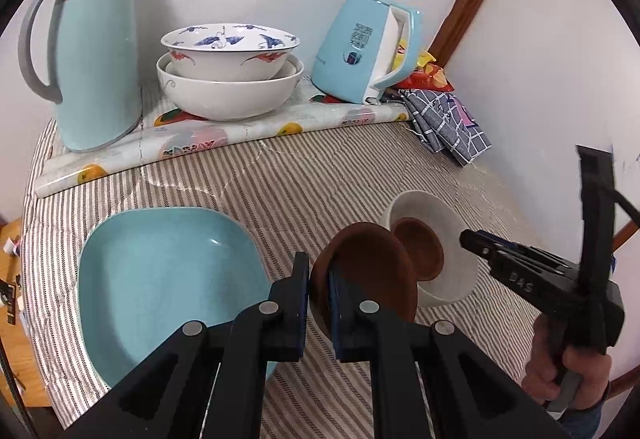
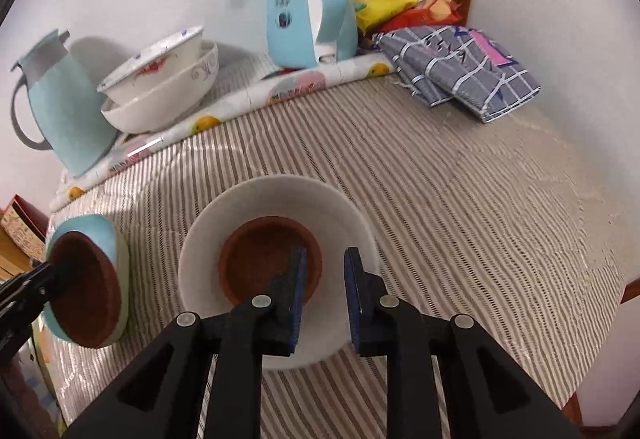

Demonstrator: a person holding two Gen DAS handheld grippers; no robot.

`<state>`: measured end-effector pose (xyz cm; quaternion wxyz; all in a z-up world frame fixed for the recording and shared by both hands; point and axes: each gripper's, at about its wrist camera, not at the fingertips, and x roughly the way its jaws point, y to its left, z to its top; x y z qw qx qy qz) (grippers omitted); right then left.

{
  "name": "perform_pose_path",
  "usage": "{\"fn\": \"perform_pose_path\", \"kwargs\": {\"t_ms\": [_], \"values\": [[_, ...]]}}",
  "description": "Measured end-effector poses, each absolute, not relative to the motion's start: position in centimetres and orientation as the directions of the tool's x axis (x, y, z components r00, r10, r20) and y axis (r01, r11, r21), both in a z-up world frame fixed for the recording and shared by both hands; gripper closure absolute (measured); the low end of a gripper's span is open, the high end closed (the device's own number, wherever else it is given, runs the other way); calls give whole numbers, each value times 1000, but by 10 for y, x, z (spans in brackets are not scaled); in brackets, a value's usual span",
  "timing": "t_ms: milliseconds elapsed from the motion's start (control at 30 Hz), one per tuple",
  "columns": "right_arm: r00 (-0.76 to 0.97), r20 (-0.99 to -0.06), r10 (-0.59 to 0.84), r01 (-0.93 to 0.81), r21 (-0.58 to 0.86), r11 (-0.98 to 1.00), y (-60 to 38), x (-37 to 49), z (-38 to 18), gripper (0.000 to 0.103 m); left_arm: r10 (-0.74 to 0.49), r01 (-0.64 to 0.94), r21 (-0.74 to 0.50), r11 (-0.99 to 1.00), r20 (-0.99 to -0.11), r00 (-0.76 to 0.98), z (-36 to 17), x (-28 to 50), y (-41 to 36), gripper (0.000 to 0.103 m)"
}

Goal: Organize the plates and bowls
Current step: 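Lower the left gripper's brown bowl into the white bowl and open the left gripper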

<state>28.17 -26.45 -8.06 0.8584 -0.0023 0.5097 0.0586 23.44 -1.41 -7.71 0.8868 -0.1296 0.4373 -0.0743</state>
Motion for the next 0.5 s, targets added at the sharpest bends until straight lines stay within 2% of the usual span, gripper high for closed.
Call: {"fn": "perform_pose_path", "kwargs": {"t_ms": [500], "values": [[518, -856, 6, 1, 8, 1000, -333, 237, -67, 83, -273, 68, -291, 954, -756, 595, -70, 243, -51, 94]]}}
